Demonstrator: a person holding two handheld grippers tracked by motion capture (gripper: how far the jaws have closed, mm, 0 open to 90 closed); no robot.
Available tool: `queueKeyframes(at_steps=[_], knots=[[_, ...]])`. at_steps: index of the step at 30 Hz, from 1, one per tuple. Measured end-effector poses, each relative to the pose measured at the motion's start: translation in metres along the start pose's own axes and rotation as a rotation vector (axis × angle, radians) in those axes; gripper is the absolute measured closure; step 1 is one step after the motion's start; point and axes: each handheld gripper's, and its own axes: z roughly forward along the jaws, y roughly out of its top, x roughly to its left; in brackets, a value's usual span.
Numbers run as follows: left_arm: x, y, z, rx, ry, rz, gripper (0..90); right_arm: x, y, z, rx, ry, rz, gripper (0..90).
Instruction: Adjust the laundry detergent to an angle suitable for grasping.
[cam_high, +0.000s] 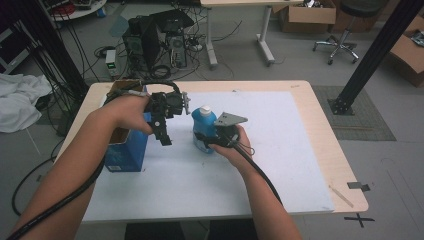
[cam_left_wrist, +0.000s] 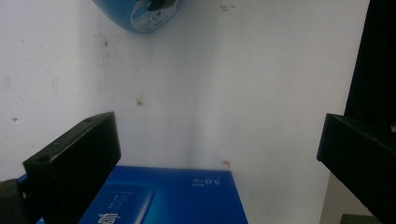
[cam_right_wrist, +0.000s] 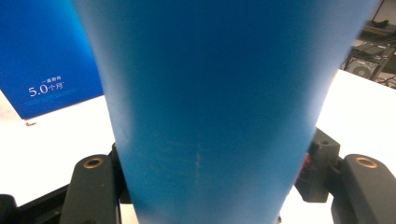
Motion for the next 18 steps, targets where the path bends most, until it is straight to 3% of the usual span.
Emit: queueKeyframes(at_steps=[18], knots=[[0.0003,-0.0007,0.0001,0.0,0.001,-0.001,0.1,0.004,-0.0001,0.001,-0.009,-0.02,-0.016,43.5]])
